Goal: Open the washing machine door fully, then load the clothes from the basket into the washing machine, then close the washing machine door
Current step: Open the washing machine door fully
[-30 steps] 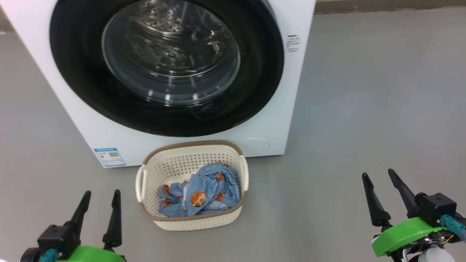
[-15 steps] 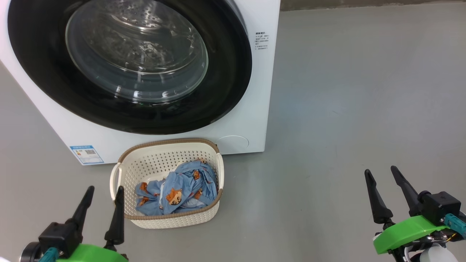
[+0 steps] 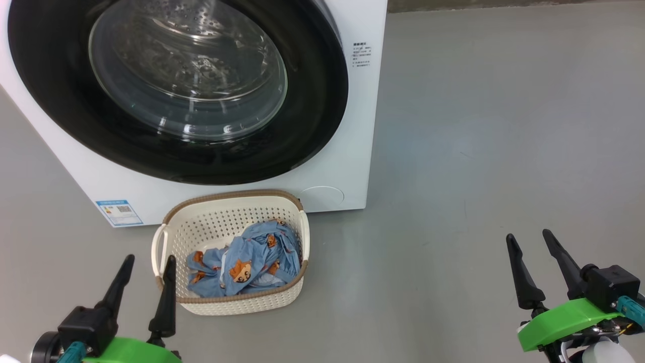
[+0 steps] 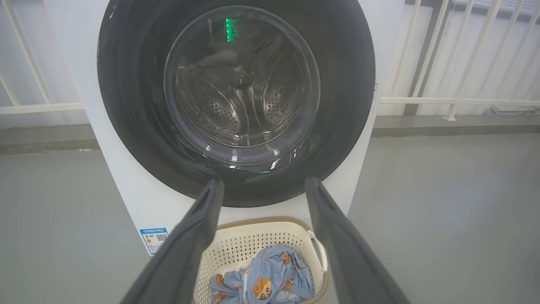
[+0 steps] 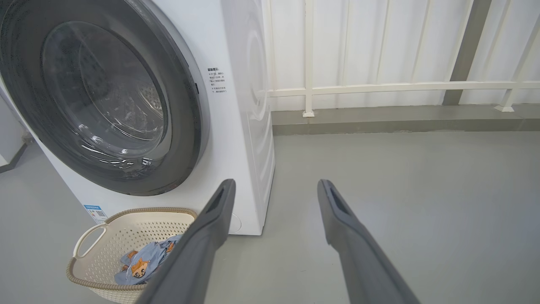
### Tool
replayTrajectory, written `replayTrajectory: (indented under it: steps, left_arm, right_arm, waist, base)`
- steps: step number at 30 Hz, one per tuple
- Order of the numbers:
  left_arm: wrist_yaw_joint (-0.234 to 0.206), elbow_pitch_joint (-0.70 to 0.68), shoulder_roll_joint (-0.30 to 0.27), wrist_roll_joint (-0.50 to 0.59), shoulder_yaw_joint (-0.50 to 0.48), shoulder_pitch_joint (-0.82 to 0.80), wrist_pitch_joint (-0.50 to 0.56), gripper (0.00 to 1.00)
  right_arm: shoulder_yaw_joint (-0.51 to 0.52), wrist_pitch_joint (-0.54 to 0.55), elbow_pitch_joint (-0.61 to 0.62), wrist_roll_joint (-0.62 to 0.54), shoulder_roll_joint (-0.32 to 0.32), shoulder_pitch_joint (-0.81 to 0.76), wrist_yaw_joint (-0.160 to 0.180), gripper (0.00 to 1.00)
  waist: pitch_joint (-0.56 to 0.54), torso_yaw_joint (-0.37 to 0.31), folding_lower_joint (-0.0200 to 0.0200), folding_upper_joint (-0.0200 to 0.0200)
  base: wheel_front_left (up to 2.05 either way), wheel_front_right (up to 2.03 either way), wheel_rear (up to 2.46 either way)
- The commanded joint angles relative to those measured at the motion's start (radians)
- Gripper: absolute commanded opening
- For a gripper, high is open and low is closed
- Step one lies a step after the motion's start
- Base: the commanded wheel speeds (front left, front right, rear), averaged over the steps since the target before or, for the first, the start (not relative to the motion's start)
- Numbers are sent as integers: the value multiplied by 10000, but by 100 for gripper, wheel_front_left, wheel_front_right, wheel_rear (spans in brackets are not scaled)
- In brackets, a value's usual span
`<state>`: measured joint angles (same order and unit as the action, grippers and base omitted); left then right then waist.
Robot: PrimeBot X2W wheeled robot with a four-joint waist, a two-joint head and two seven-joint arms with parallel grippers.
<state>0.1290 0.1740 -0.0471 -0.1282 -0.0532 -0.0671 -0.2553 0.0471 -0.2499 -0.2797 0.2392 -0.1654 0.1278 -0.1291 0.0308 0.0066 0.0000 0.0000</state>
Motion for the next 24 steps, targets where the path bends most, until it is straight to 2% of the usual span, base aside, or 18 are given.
replayTrajectory:
  steps: [1,13,21,24]
  left_arm:
    - [17,-294,-125,83,-292,-245,-65,100]
    - [17,-462,-99,100,-246,-143,-65,100]
    - [17,-535,-78,21,1,-53,-65,100]
    - [17,-501,-72,-20,99,-50,-65,100]
  right_arm:
    - [-170,-118,248,-60,-85,285,-16,100]
    - [252,-118,325,77,257,982,-16,100]
    - [360,-118,339,1245,325,2172,-16,100]
    - [328,-118,302,1465,106,2673,-16,100]
  waist:
    - [3,9,0,0]
    - [220,157,0,0]
    - [414,350,0,0]
    - [498,440,0,0]
  base:
    - [0,0,0]
    - [0,0,0]
    - [0,0,0]
    - [0,0,0]
